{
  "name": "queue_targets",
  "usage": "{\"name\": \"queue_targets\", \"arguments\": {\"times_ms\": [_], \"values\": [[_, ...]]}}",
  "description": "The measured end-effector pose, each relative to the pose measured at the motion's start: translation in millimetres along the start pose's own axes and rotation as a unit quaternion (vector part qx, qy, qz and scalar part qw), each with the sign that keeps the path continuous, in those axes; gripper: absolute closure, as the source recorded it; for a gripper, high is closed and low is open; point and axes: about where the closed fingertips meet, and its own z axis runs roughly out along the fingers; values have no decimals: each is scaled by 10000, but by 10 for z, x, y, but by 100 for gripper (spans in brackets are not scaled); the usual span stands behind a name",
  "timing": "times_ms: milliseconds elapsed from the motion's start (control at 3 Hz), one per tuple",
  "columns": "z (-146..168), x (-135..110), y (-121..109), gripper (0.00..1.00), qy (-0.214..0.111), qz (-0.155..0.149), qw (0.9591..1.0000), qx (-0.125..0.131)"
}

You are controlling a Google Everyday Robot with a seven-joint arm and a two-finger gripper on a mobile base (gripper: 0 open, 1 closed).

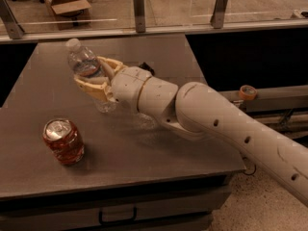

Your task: Place water bottle upright

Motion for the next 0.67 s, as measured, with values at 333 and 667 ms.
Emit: {"name": "queue_targets", "arguments": {"times_ms": [333,667], "values": [[-52,46,0,100,-194,75,9996,200],[-90,75,-1,100,-332,127,9987,354]]}}
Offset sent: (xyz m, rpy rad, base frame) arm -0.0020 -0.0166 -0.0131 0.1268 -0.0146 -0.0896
